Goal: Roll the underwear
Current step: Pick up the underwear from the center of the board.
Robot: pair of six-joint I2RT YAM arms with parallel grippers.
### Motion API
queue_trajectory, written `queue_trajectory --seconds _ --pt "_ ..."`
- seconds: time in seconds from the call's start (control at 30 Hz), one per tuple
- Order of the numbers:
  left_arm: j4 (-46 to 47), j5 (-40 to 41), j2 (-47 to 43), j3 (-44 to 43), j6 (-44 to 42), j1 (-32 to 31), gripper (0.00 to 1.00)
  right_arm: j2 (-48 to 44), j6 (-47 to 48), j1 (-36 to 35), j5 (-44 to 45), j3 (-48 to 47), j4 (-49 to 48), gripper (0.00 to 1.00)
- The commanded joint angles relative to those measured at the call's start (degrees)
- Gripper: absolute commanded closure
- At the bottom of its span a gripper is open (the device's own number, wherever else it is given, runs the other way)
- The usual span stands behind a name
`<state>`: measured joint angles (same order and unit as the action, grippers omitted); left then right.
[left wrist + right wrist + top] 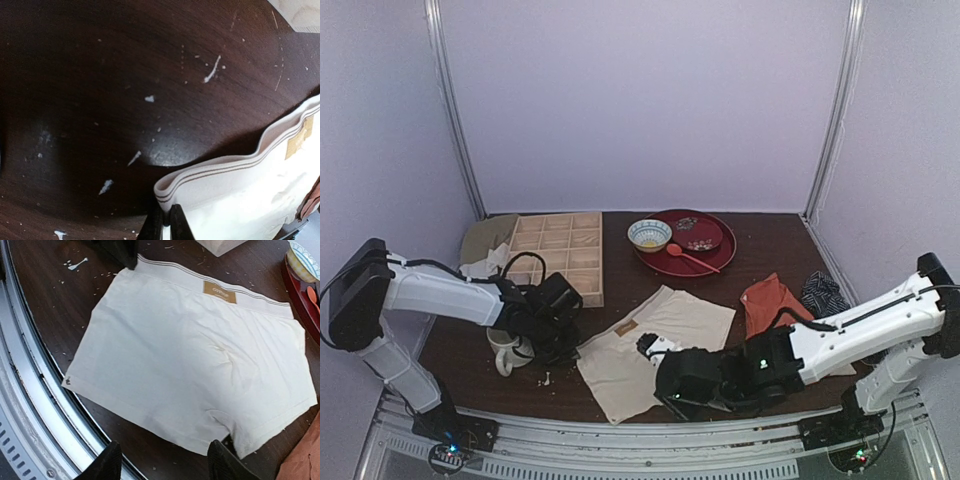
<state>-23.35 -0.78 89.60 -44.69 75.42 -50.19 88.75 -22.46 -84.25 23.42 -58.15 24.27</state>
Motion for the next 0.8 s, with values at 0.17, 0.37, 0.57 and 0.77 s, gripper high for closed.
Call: queue_trajectory --seconds 0.17,0.37,0.57,0.77 --pt "2.94 0.27 -0.65 2.29 -1.75 0.54 0.92 16.75 2.97 -7.22 3.17 -11.79 -3.70 0.52" --pt "3.75 0.26 -1.42 3.28 -0.84 0.60 0.92 21.59 5.07 -7.27 1.41 -15.07 -6.01 0.59" --pt "3.67 0.25 -1.89 3.10 -0.89 0.62 0.92 25.06 5.61 -7.30 -0.83 -17.19 -7.21 0.69" --pt "3.59 0.20 -2.30 3.15 -0.86 0.62 0.92 27.05 5.32 -6.51 -1.78 -17.43 -8.12 0.71"
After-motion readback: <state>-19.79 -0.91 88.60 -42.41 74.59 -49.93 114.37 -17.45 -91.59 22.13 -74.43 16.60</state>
